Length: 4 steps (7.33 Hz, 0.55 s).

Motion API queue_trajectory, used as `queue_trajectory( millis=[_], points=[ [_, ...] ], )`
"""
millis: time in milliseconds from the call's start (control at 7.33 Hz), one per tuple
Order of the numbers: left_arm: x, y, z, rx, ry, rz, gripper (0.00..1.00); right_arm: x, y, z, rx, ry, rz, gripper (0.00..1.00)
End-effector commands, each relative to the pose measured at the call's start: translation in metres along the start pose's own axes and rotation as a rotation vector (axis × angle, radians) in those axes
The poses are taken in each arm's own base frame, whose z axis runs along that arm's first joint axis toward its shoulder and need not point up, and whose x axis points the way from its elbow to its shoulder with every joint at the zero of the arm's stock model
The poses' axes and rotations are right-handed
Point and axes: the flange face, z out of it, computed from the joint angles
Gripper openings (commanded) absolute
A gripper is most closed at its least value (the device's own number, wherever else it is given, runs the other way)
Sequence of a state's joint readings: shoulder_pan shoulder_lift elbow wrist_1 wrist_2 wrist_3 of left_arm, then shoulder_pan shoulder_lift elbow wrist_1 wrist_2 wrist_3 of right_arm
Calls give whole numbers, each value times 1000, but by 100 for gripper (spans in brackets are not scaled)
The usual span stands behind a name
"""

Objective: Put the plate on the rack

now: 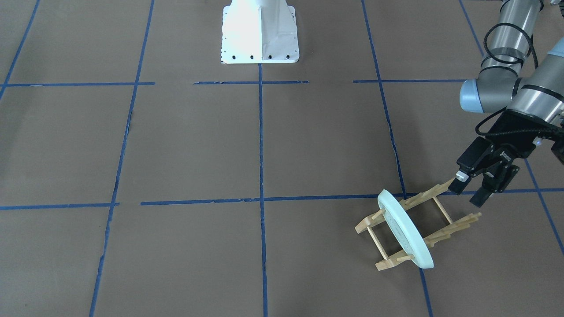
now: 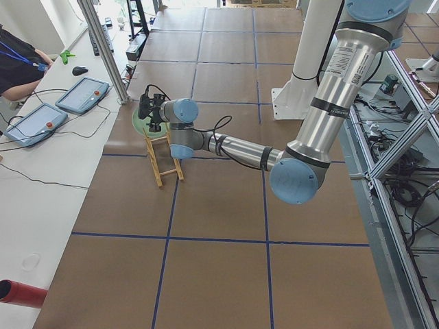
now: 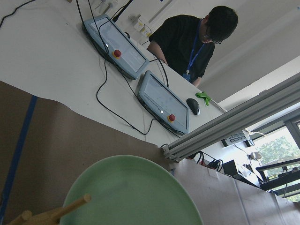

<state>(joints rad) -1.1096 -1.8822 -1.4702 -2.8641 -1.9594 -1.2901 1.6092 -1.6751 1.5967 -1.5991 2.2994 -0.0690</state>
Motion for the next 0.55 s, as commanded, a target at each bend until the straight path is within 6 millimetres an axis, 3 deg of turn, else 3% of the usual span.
queue_trajectory(
  millis=[0, 136, 409],
  points=[
    [-19, 2, -60, -38, -140, 238, 100, 0, 0, 0, 1, 0, -2, 100],
    [-31, -6, -91, -51, -215, 314, 100, 0, 0, 0, 1, 0, -1, 100],
    [-63, -1, -115, -115, -317, 474, 100, 0, 0, 0, 1, 0, -1, 100]
  ],
)
